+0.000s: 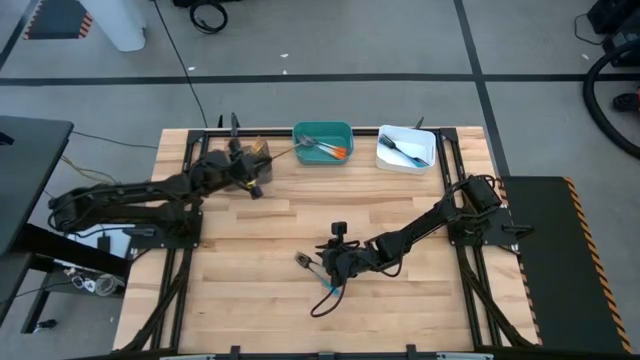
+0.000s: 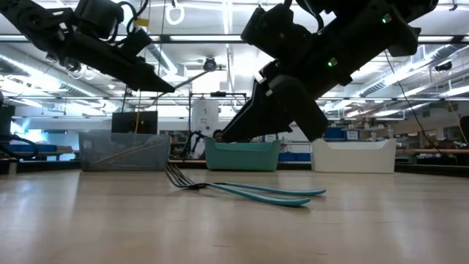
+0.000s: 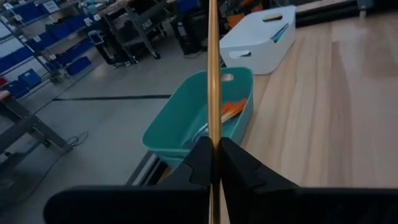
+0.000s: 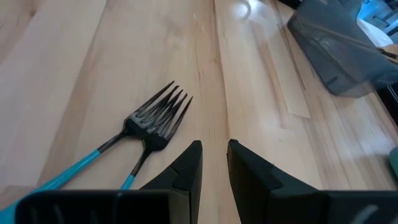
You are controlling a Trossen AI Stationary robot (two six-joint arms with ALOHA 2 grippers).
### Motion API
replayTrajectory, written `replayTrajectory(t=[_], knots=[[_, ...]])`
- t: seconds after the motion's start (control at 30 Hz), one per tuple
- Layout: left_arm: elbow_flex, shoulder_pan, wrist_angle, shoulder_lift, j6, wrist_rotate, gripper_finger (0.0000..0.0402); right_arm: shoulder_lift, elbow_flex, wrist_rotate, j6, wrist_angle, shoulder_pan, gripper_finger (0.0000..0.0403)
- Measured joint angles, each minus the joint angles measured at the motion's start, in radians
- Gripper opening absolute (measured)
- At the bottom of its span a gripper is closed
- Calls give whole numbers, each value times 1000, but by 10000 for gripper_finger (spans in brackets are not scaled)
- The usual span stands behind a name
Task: Sort silverware by color (type)
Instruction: Put the gold fork into the black bin
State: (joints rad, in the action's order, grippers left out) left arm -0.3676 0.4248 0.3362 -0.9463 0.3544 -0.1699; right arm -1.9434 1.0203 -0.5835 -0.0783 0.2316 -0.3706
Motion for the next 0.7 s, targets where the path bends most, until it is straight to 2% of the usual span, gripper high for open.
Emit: replayTrajectory(t=[0.33, 0.7], knots=[[0, 47, -74, 17, 41, 8, 24, 0, 0, 0, 0, 29, 0, 83], [146, 153, 159, 28, 24, 82, 24, 0, 0, -2, 0, 32, 0, 83]])
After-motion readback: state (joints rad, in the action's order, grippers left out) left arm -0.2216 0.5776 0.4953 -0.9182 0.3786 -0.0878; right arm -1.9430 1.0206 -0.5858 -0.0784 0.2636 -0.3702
